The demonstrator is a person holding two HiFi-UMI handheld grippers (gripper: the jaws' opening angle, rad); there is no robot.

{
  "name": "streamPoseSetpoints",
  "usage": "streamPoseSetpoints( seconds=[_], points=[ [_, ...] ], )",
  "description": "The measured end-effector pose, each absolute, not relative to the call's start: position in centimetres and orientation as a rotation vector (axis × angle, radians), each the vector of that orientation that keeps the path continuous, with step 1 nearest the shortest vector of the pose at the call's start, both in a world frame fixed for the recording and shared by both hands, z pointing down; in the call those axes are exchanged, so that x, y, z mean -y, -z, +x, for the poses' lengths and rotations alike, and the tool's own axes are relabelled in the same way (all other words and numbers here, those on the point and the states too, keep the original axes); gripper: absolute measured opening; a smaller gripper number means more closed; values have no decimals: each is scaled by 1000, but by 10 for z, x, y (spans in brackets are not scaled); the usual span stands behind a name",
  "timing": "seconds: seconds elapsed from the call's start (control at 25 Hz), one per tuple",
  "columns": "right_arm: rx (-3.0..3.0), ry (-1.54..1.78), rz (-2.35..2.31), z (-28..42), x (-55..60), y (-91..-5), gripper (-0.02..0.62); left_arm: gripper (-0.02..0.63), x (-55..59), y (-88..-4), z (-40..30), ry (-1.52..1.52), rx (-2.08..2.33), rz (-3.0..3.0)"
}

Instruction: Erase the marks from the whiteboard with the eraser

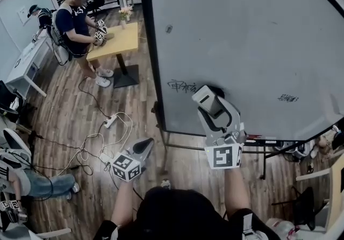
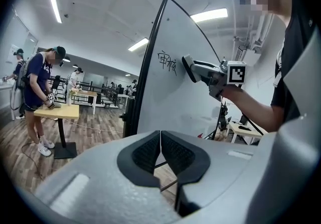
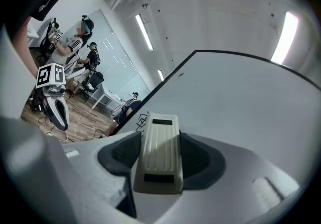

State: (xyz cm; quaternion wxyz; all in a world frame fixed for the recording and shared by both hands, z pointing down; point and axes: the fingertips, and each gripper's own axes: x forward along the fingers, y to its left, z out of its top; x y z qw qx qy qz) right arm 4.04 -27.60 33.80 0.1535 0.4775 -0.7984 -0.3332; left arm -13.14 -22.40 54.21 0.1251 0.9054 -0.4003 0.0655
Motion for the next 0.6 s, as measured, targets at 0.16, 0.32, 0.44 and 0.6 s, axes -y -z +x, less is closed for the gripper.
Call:
streamPoseSetpoints(
  seconds=[0.16, 0.32, 0.44, 0.6],
  points=[
    [2191, 1022, 1486, 51, 285, -319, 250, 17, 237, -544, -133, -204, 1122, 2663],
    [2119, 1070, 1573, 58, 291, -308, 249, 17, 247, -546, -140, -210, 1106, 2670],
    [2093, 1073, 1592, 56, 298, -310, 249, 17, 253, -547, -146, -209, 1107, 2669],
    [2078, 1073, 1598, 52, 304, -313, 249, 17, 256, -548, -148, -200, 1104, 2666]
  ],
)
